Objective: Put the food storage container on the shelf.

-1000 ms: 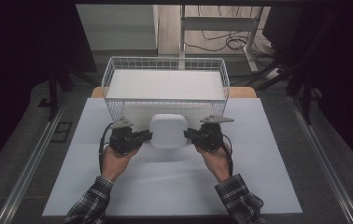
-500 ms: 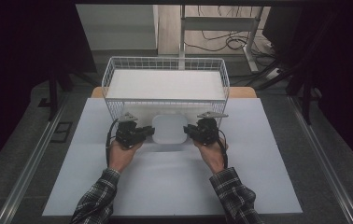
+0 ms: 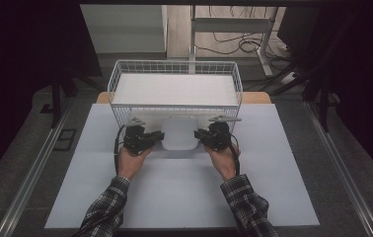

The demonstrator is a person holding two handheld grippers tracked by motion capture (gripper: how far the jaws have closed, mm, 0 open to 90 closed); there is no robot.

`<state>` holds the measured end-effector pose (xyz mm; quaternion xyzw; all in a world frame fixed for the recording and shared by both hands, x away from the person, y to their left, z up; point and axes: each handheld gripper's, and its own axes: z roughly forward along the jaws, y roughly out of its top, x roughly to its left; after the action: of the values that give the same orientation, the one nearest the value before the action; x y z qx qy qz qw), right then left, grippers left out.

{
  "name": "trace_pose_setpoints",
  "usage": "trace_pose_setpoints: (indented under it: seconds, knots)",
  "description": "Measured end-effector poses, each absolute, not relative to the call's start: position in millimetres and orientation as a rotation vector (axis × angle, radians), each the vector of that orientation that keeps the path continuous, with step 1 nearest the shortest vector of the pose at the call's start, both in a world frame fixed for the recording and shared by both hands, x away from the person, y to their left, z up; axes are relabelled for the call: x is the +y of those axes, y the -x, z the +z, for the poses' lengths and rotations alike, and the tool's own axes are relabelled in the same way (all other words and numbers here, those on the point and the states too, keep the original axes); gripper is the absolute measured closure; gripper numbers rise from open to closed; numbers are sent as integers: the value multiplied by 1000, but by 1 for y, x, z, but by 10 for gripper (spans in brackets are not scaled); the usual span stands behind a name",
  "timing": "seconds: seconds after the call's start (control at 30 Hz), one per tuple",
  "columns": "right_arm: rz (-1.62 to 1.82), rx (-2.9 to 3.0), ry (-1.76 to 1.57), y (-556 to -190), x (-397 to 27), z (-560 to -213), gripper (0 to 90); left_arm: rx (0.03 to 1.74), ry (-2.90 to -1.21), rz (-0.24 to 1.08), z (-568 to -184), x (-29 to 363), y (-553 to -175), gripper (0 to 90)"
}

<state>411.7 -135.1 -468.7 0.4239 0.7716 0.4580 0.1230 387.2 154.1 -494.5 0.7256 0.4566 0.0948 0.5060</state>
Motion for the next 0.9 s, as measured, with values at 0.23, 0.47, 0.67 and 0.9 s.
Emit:
trace_pose_setpoints:
  seconds: [0.23,0.47,0.67,0.9]
  knots:
    - [1330,2227,-1236,-421,-131,-469,705,1099,-1763,293,-493,148,-395,710]
    - [1279,2200,-1198,-426,-125,-466,680,1121,-1760,303,-492,147,-402,673]
    - [1220,2189,-1208,-429,-119,-469,671,1131,-1813,424,-488,135,-407,675]
    - [1206,2189,-1213,-436,-119,-468,666,1154,-1801,435,-486,131,-413,689]
